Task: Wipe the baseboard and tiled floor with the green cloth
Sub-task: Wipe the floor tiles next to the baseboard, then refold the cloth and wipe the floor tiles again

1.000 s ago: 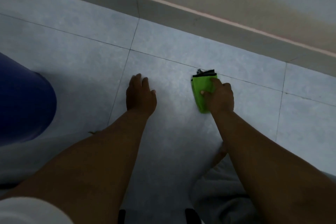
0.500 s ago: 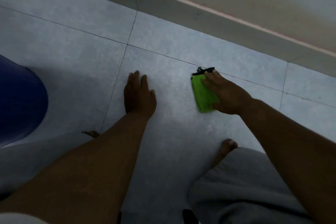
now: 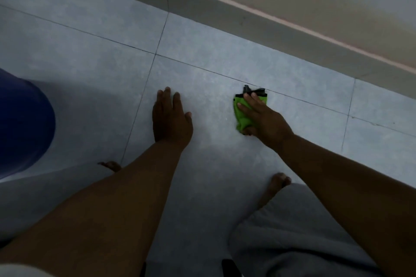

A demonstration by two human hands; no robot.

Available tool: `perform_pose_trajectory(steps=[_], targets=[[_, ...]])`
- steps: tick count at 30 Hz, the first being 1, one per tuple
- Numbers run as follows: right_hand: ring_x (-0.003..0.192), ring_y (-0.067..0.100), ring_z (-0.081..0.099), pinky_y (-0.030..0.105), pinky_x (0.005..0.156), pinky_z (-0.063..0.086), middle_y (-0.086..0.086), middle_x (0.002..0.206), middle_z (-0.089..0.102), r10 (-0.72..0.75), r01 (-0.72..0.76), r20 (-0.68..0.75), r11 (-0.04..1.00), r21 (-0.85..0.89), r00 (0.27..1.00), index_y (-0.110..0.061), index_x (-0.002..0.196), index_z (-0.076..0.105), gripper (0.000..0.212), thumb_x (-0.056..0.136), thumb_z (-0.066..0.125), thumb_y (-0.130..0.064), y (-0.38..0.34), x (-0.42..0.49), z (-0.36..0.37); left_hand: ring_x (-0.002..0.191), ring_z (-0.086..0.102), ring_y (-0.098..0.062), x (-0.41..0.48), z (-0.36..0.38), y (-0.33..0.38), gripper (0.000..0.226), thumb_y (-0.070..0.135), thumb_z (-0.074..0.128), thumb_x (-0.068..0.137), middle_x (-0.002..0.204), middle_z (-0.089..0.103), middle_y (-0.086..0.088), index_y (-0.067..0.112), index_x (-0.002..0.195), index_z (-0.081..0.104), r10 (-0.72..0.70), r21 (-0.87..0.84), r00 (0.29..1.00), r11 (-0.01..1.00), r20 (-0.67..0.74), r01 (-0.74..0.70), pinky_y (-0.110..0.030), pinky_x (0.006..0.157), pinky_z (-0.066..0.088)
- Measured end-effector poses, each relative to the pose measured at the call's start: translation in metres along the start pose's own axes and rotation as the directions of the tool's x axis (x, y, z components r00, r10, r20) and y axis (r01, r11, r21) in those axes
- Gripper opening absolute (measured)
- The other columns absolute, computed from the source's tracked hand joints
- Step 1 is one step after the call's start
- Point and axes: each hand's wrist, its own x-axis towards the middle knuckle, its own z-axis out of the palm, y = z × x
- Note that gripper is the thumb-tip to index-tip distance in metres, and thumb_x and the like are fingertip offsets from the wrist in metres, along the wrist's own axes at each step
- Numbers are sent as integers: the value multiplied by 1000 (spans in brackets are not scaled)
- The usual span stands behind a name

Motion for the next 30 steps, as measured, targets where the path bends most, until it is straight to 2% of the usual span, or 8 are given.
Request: perform_pose_trajectory(steps=[3,9,14,17,19,22,25,30], targets=[[132,32,47,36,85,53,9,144,50,24,-31,-149,999,-44,988,-20,132,59,55,79,66,-33,-13,-19,18,155,2,-30,2,-1,-1,61,29,49,101,167,9,-11,10,155,27,3,-7,1000,1000,2,-3,-43,126,11],[101,36,69,41,65,59,17,119,68,-5,-36,-182,975,-217,983,-11,118,69,50,71,84,-17,-39,-36,37,155,4,-30,2,1,1,61,29,50,101,166,11,-11,9,154,29,-15,-21,1000,1000,-2,15,-45,126,13],[75,33,70,35,57,56,15,99,72,21,-40,-72,964,-261,997,-9,109,70,37,88,51,-32,-77,-61,50,155,2,-29,2,-1,4,61,29,49,101,167,9,-11,9,154,27,-34,-21,999,999,5,34,-44,126,11],[72,29,69,33,63,53,8,86,73,157,-155,49,987,-46,986,-15,98,72,25,85,54,-26,-87,-53,34,155,2,-28,3,-2,5,61,31,48,101,167,8,-10,9,154,27,-43,-28,999,999,7,43,-43,126,11],[84,21,68,26,75,50,2,92,75,240,-274,250,955,112,938,-20,98,75,21,82,63,-23,-81,-44,14,155,1,-28,3,-4,5,61,31,48,102,167,7,-9,10,154,27,-48,-37,999,998,17,48,-43,126,10],[85,10,66,7,70,46,-2,95,74,373,-533,429,770,352,822,-21,104,75,26,79,75,-18,-67,-37,-10,155,1,-28,4,-8,6,60,32,46,102,167,7,-9,9,154,27,-49,-52,998,997,33,50,-43,126,11],[82,12,70,19,73,56,-2,90,75,450,-618,423,574,537,786,-26,95,75,25,72,83,-19,-59,-28,-34,155,0,-27,5,-15,5,59,34,44,103,167,6,-9,10,154,27,-57,-46,996,997,76,60,-43,126,12],[83,6,66,14,68,50,-3,94,74,459,-563,326,681,469,827,-23,99,76,28,72,83,-19,-54,-3,-71,150,20,-31,4,-39,16,55,33,46,103,161,26,-14,7,150,36,-44,-81,989,995,140,56,-43,122,24]])
